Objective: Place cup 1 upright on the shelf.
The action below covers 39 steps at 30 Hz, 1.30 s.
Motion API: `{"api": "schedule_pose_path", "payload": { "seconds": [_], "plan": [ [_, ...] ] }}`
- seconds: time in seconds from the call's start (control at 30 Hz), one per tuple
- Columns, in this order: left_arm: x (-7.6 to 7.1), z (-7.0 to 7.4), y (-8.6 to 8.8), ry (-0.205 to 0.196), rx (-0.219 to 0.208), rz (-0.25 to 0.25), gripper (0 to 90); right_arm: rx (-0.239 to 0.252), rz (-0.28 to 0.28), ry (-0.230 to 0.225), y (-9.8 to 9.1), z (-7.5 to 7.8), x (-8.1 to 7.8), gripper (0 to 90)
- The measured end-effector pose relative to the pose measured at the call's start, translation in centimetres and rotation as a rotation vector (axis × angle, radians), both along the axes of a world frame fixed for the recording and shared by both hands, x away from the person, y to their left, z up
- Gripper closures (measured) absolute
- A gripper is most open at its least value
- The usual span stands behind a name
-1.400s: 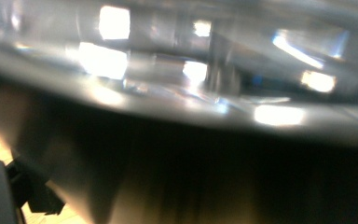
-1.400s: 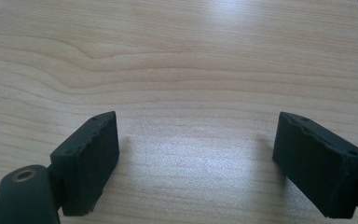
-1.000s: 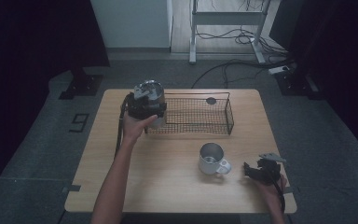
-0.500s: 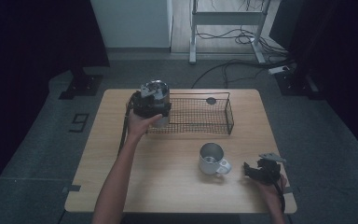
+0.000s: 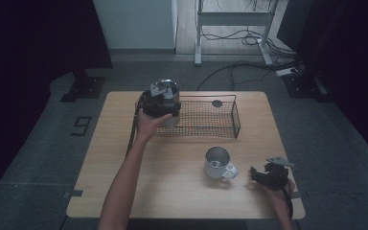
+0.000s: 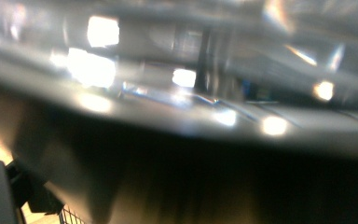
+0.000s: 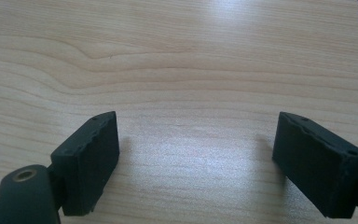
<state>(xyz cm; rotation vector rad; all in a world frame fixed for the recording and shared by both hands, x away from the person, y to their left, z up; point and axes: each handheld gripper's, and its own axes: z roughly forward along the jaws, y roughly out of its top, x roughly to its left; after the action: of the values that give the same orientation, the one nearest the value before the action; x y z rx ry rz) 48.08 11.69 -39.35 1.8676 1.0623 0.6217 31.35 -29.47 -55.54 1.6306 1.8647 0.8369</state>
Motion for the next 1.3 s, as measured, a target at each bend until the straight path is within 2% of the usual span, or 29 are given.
{"api": "schedule_pose_path", "payload": {
  "seconds": [0.17, 0.3, 0.47, 0.57, 0.77, 1.3],
  "plan": [
    [0.9, -0.1, -0.3, 0.007, -0.018, 0.003, 4.0, 0.001, -0.001, -0.001, 0.0, 0.0, 0.0, 14.2],
    [1.2, -0.3, -0.4, 0.008, -0.009, 0.008, 4.0, 0.002, -0.001, -0.001, 0.0, 0.0, 0.0, 14.2],
    [2.0, -0.8, -0.3, 0.023, -0.019, 0.019, 4.0, 0.001, 0.001, -0.002, 0.0, 0.0, 0.1, 14.2],
    [2.6, -1.1, -0.3, 0.023, -0.015, 0.039, 4.0, 0.002, 0.001, -0.002, 0.0, 0.0, 0.1, 14.2],
    [3.4, -1.5, -0.7, 0.023, -0.017, 0.037, 4.0, 0.0, -0.002, -0.002, 0.0, 0.0, 0.2, 14.2],
    [4.6, -3.1, -0.5, 0.057, -0.012, 0.07, 4.0, 0.0, -0.003, -0.001, 0.0, 0.0, 0.2, 14.2]
  ]
}}
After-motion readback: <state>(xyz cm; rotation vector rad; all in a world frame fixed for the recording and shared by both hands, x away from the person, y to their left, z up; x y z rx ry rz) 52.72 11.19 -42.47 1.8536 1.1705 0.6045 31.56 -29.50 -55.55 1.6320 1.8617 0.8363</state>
